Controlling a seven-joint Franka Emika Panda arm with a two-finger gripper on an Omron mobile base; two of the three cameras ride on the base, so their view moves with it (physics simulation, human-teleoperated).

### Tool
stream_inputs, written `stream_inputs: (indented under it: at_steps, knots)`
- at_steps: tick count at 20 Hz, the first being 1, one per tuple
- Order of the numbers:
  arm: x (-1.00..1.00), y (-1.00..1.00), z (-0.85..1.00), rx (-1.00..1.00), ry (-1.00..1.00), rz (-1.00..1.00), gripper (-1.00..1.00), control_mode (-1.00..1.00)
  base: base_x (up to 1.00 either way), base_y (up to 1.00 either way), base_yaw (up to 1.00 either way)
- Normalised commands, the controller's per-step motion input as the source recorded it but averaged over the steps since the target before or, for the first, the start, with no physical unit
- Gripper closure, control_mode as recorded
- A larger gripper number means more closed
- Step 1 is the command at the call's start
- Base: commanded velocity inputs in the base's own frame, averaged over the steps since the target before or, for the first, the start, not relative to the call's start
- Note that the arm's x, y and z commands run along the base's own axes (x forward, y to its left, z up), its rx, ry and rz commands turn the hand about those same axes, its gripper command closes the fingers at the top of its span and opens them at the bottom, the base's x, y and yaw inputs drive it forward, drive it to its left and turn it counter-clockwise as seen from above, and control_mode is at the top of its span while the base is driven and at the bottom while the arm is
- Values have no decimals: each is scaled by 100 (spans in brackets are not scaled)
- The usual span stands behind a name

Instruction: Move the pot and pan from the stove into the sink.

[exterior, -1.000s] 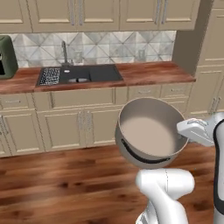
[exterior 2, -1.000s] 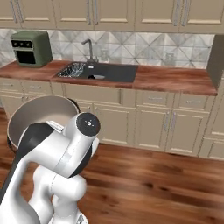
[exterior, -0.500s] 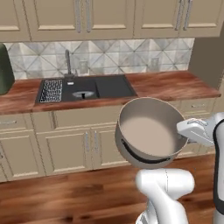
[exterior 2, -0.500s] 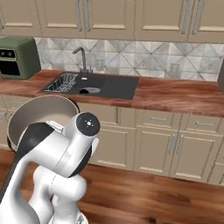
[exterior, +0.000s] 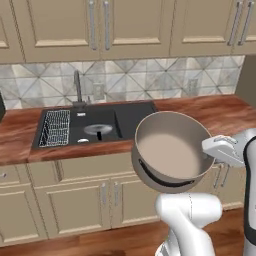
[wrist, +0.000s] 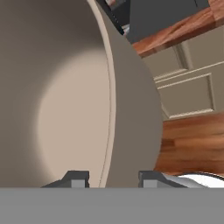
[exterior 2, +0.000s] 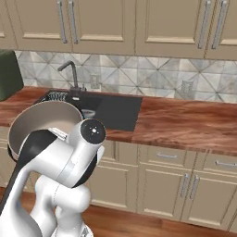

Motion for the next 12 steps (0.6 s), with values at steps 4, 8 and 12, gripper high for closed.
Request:
stream_inputs:
  at_steps: [4,8,12]
  knots:
    - [0,0,0,0,0,0,100,100,99,21,-1]
    - [0,0,0,0,0,0,100,100,94,18,0]
    - [0,0,0,0,0,0,100,100,60,14,-1]
